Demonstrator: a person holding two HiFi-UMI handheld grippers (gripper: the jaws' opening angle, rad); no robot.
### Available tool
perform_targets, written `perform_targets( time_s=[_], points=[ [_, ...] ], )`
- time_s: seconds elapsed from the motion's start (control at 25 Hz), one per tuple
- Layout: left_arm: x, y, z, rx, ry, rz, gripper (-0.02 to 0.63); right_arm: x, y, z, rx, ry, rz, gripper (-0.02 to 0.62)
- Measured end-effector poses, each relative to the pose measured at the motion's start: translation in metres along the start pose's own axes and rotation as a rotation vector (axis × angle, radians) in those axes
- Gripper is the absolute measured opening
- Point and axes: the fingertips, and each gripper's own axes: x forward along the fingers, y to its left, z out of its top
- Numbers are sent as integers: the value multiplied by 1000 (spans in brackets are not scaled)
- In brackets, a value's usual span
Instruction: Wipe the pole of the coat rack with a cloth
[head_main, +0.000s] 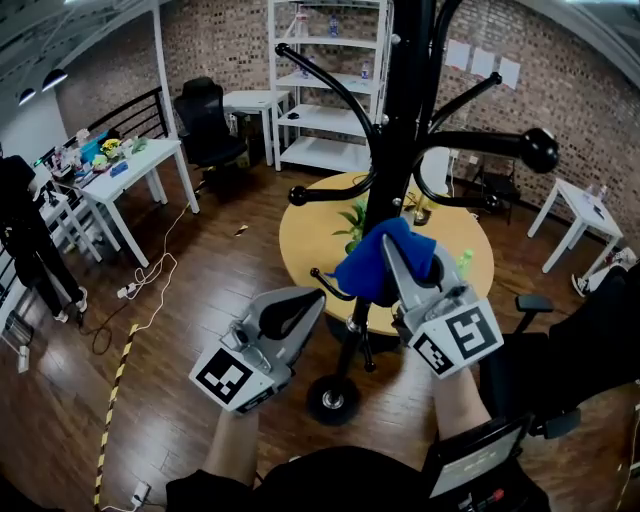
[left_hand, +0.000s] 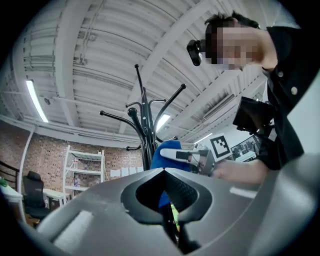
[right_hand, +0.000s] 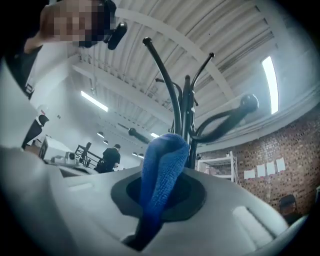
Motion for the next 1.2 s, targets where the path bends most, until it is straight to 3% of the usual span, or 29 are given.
perform_targets(
  time_s=[0.12,0.36,0.52,0.68,0.8,1.0,1.2],
  points=[
    [1,2,5,14,-19,-6,-6,12,-9,41,-61,-64,-11,21],
    [3,4,6,16,-34,-13,-6,18,-12,105,-73,-199,0,21],
    [6,3,11,29,-50,-22,-6,1,8,149,-94,-318,53,21],
    [10,1,12,38,-54,-30,-6,-28,34,190,-195,-446,91,21],
    [9,-1,12,35,-58,-32,-6,-40,46,208,-254,-485,109,21],
    [12,-6,17,32,-60,-28,-6,-25,25,186,-249,-399,58,21],
    [-2,-7,14,11,-44,-16,-6,9,-18,89,-163,-161,-44,21]
  ],
)
